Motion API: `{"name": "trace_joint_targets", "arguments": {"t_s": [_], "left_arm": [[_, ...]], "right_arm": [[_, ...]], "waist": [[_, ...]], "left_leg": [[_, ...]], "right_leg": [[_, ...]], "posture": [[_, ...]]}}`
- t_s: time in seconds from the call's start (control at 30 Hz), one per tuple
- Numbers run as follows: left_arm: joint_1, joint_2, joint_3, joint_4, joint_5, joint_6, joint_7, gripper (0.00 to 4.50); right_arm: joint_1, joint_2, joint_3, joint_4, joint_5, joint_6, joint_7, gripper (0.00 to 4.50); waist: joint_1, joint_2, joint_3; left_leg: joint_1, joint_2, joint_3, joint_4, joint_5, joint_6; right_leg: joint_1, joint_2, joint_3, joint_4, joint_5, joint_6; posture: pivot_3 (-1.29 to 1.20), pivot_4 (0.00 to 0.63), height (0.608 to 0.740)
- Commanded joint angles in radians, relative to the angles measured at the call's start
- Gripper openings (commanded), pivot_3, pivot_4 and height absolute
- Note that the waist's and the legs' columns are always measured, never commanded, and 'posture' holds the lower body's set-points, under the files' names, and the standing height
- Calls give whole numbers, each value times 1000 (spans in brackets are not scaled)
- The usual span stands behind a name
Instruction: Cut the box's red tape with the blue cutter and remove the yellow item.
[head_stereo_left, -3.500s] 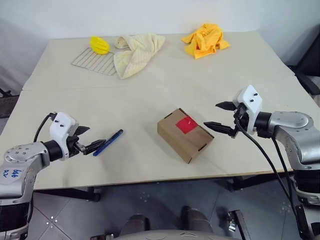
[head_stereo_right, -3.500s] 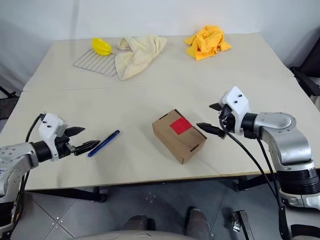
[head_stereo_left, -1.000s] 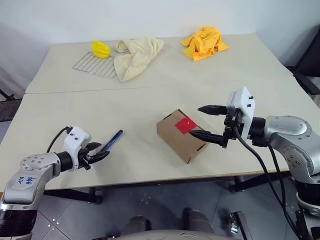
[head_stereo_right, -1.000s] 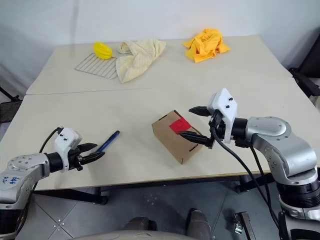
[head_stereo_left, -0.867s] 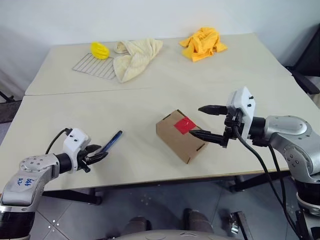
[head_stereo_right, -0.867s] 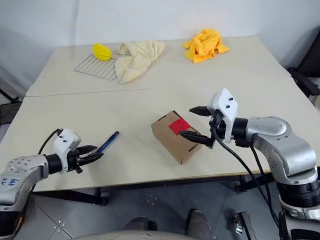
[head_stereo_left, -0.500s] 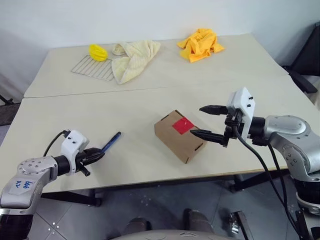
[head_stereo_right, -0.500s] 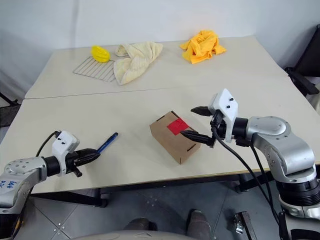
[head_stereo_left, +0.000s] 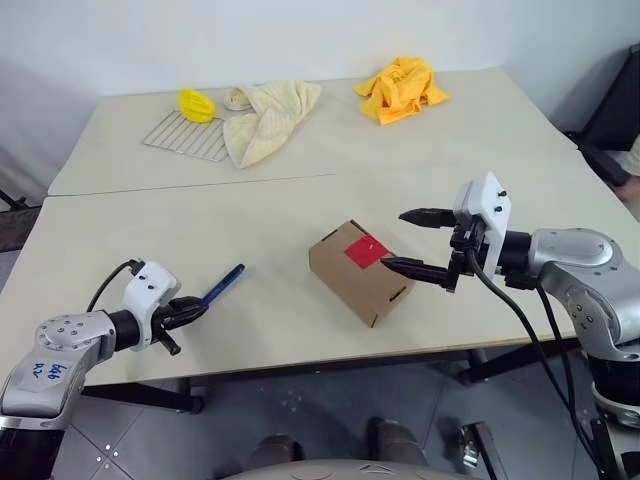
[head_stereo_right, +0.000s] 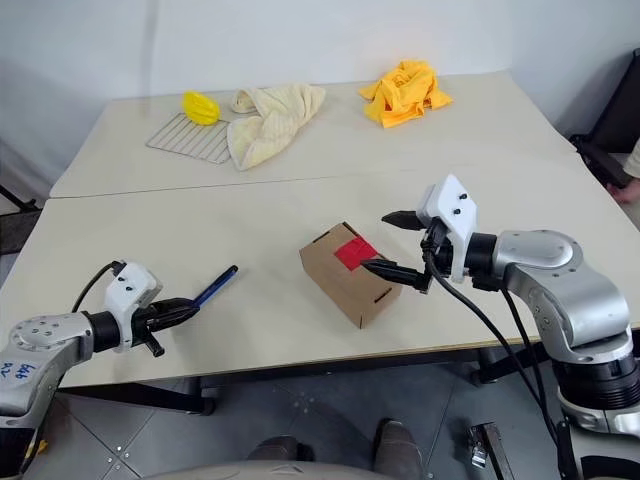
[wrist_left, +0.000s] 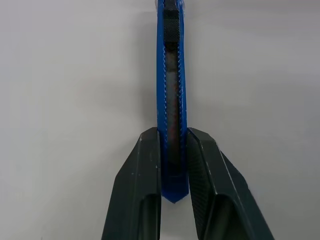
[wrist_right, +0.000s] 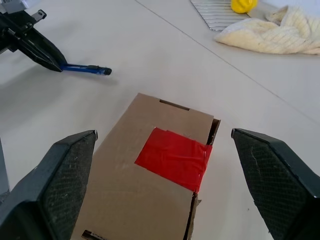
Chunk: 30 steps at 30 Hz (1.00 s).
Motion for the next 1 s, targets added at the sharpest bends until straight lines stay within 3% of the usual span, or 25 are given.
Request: {"name": "trace_joint_targets", "arguments": {"t_s": [0.03, 0.17, 0.27, 0.63, 1.0], "left_arm": [[71, 36, -108, -54, 17, -5, -100, 483], [70, 106, -157, -196, 4, -63, -205, 483], [62, 136, -189, -220, 39, -106, -233, 460], [32, 137, -274, -209, 136, -182, -243, 460], [76, 165, -263, -278, 151, -153, -248, 460]], "right_arm": [[-38, -16, 27, -67, 4, -6, 18, 4500], [-105, 11, 164, -161, 0, 33, 34, 4500], [-138, 7, 241, -181, -24, 56, 38, 3931], [-219, 88, 597, -141, -266, -5, 61, 135], [-208, 223, 737, 1, -435, -119, 75, 60]], "waist": [[-1, 0, 0], [-2, 0, 0], [3, -3, 2], [2, -5, 1], [-2, -7, 0]], "left_leg": [[0, 0, 0, 0, 0, 0], [-2, 0, 0, 0, 0, 0], [-3, 0, -1, 0, 0, 0], [-4, -1, -1, 1, -1, 1], [-4, -1, -2, 1, -1, 1]], "right_leg": [[0, 0, 0, 0, 0, 0], [-1, 0, 0, -1, 0, 0], [-2, 0, 0, -1, 0, 0], [-2, 0, -1, -1, 0, 0], [-2, 0, -1, -1, 0, 0]], "posture": [[0, 150, 740], [0, 150, 740], [0, 150, 740], [0, 150, 740], [0, 150, 740]]}}
